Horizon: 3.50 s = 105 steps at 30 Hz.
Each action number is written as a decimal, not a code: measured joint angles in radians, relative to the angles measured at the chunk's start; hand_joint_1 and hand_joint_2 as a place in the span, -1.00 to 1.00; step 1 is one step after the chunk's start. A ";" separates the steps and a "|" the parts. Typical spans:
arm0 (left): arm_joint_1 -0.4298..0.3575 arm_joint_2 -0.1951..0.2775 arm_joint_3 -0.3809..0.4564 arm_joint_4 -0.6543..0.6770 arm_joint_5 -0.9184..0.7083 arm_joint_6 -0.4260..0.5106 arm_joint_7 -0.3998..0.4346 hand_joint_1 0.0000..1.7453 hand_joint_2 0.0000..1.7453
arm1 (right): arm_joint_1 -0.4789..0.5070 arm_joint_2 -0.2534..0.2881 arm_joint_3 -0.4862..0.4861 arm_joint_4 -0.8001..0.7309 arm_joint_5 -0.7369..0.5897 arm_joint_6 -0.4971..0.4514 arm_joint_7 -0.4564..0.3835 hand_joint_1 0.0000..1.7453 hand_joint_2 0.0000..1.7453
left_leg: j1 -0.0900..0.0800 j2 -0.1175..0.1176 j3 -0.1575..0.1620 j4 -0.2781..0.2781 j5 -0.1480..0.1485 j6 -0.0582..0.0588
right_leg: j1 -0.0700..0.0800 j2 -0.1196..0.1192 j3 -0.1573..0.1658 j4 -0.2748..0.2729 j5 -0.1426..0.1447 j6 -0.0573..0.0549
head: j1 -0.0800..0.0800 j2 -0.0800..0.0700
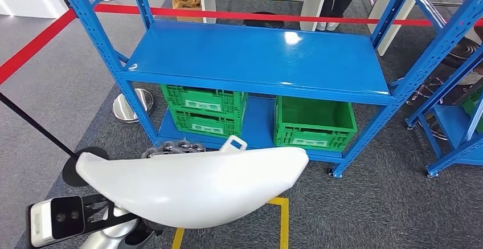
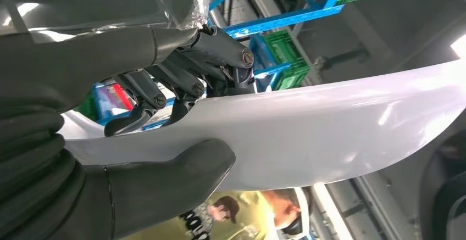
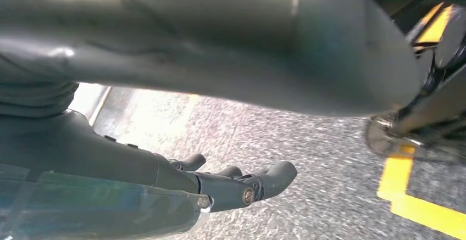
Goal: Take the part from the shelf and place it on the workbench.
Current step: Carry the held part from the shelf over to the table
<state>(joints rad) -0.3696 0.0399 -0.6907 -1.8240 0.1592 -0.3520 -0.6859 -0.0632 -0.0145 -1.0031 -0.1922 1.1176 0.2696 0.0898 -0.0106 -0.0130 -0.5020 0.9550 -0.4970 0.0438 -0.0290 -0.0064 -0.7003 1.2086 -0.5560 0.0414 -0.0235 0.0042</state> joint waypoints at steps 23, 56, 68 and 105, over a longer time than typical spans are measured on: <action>-0.051 -0.004 -0.007 0.021 -0.042 0.003 0.070 1.00 1.00 | 0.003 0.016 0.075 0.000 0.082 0.050 0.025 -1.00 -1.00 | 0.008 0.093 -0.040 0.042 0.021 -0.056 | 0.005 -0.095 0.183 -0.207 0.060 -0.032 | -0.011 0.000; -0.021 -0.075 -0.001 0.070 -0.129 -0.115 0.128 1.00 1.00 | 0.017 0.015 0.177 0.000 0.162 0.031 -0.080 -1.00 -1.00 | -0.003 0.073 -0.080 0.043 0.029 -0.024 | 0.007 -0.110 0.171 -0.194 0.058 -0.015 | -0.014 0.000; -0.032 -0.082 -0.008 0.124 -0.090 -0.140 0.091 1.00 1.00 | 0.032 -0.007 0.169 0.000 0.168 0.062 -0.015 -1.00 -1.00 | 0.010 -0.087 -0.080 0.059 0.034 -0.017 | -0.008 0.059 0.130 -0.158 0.068 0.002 | -0.005 0.000; -0.153 -0.126 -0.109 0.316 -0.082 -0.115 0.130 1.00 1.00 | 0.005 0.037 0.257 0.002 0.261 0.011 -0.015 -1.00 -1.00 | 0.009 -0.054 -0.141 0.146 -0.014 -0.040 | -0.001 0.020 0.131 -0.181 0.080 -0.029 | -0.013 0.000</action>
<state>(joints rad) -0.5222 -0.0858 -0.7992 -1.5084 0.0768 -0.4675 -0.5556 -0.0580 0.0224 -0.7462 -0.1903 1.3785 0.2808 0.0748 -0.0015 -0.0665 -0.6429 1.1010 -0.5111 0.0036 -0.0302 0.0137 -0.5689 1.0275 -0.4755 0.0121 -0.0362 0.0042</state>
